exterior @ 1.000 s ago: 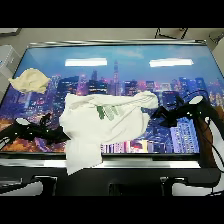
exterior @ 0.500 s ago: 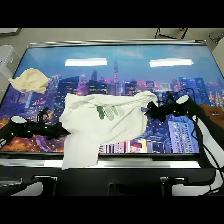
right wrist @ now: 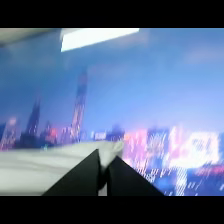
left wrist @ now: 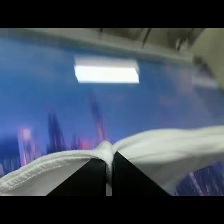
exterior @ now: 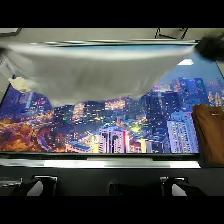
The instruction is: Fold the clothes and pants, and hang the long-sleeved shirts on hangers.
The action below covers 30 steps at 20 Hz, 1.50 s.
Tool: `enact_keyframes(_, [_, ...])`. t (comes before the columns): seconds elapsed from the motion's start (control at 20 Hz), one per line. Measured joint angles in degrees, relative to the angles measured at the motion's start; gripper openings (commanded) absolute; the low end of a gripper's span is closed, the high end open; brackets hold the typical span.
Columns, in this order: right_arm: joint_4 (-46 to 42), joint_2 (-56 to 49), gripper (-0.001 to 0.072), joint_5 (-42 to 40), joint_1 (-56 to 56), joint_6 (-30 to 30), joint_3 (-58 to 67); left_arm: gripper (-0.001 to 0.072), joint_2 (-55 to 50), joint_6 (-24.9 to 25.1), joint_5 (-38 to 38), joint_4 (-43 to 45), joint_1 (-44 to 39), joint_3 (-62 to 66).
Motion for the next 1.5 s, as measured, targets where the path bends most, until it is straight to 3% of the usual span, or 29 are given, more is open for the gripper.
enact_keyframes(0.15, [-6.69, 11.13, 0.0042, -1.29, -0.9, 0.0, 6.08, 0.0028, 4.81, -2.78, 3.93, -0.09, 0.28, 12.17])
enact_keyframes(0.35, [-11.58, 20.35, 0.0042, -2.01, -1.25, 1.46, 8.7, 0.0027, 9.44, -6.62, 6.91, -0.02, 0.37, 17.59])
enact_keyframes(0.65, [-14.6, 21.18, 0.0041, -3.43, -1.31, 2.91, 9.53, 0.0027, 9.18, -10.38, 6.99, 1.09, 0.39, 19.26])
enact_keyframes(0.95, [-14.73, 3.1, 0.0039, 16.76, -1.29, 3.52, 5.55, 0.0028, -1.92, -13.31, -9.05, 5.09, -2.03, 7.04])
enact_keyframes(1.1, [-13.64, -9.88, 0.0038, 20.63, -1.2, 3.56, -1.57, 0.0029, -9.66, -12.5, -6.78, 6.6, -6.32, -8.46])
enact_keyframes(1.3, [-11.96, -27.45, 0.0041, 14.93, 2.29, 3.56, -5.97, 0.0029, -23.8, -11.82, 5.64, 4.7, -10.34, -22.01])
enact_keyframes(1.5, [-11.52, -35.98, 0.0042, -1.01, 5.16, 8.24, -6.4, 0.0029, -36.3, -5.42, 14.38, -2.25, -11.56, -21.11])
